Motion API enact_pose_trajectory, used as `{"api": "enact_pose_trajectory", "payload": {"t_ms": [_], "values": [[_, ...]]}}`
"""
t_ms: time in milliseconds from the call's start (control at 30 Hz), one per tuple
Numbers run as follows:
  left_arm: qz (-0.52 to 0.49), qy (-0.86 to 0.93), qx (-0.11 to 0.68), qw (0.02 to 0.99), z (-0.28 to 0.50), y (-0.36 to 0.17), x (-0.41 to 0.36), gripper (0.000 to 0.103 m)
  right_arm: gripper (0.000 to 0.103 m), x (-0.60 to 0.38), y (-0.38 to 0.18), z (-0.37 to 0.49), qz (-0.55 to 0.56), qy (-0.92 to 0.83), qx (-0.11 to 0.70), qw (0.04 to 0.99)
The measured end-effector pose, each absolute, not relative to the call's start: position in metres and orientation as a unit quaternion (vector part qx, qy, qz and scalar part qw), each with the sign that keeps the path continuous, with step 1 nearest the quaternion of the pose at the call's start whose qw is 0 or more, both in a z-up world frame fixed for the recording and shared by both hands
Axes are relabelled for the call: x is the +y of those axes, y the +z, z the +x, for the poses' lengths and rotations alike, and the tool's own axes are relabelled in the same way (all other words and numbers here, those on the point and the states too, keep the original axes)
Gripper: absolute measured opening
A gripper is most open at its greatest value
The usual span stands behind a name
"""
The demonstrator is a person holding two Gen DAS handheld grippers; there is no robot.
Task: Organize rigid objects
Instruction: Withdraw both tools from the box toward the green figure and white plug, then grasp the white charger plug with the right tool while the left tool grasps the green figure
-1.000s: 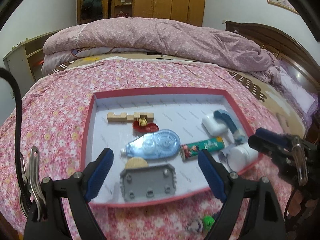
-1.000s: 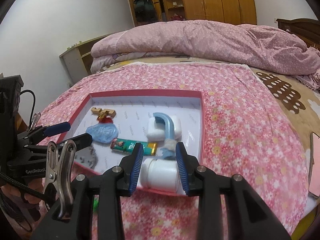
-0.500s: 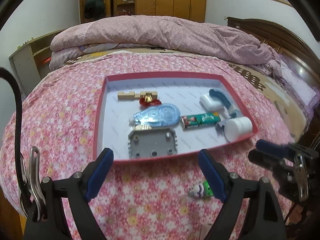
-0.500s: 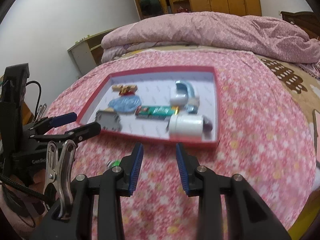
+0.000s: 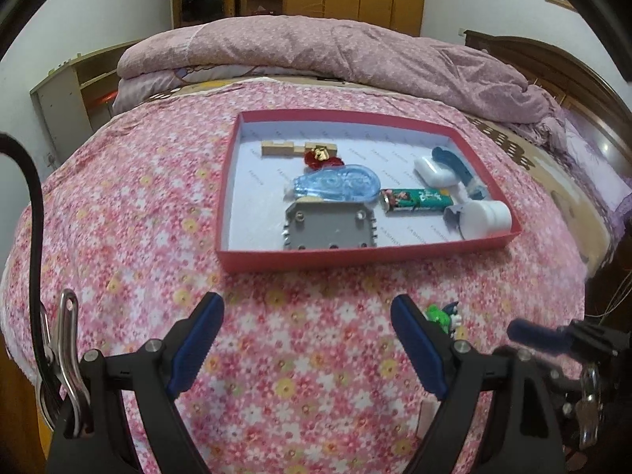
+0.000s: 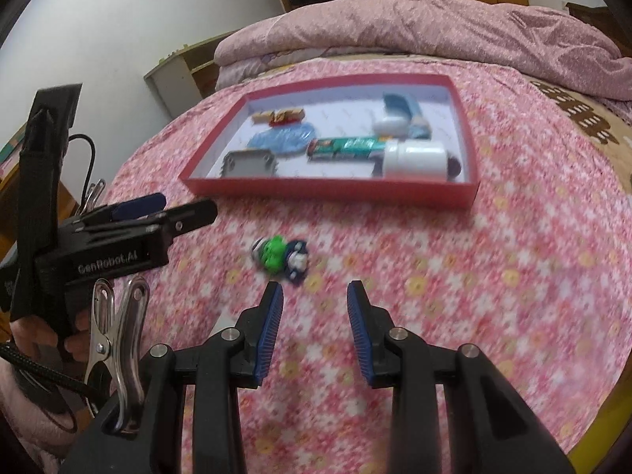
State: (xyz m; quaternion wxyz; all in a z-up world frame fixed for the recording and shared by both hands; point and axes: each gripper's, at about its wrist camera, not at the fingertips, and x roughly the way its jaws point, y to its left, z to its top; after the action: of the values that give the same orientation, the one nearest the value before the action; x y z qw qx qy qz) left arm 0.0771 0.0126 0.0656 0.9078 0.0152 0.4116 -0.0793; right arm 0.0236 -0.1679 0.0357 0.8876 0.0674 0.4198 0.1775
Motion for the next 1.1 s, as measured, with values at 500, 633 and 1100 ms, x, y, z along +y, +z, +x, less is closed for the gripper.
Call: {"api": "enact_pose_trajectory", "payload": {"t_ms": [500, 633, 1100], "values": [[-0.015, -0.052, 0.429, 0.902, 0.058, 0.048, 0.047, 0.089, 0.044, -0.119, 0.024, -0.001, 0.03, 0.228, 0.447, 0.864], [-0.021, -0.047, 0.428, 0.902, 0.054, 0.046, 0.055, 0.089, 0.044, -0.107, 0.018, -0.003, 0.008, 0.227, 0.45, 0.864], [-0.017, -0.047, 0.434, 0.9, 0.055, 0.042, 0.05, 0.089, 0.032, -0.1, 0.01, -0.009, -0.057, 0.208, 0.426, 0.878]]}}
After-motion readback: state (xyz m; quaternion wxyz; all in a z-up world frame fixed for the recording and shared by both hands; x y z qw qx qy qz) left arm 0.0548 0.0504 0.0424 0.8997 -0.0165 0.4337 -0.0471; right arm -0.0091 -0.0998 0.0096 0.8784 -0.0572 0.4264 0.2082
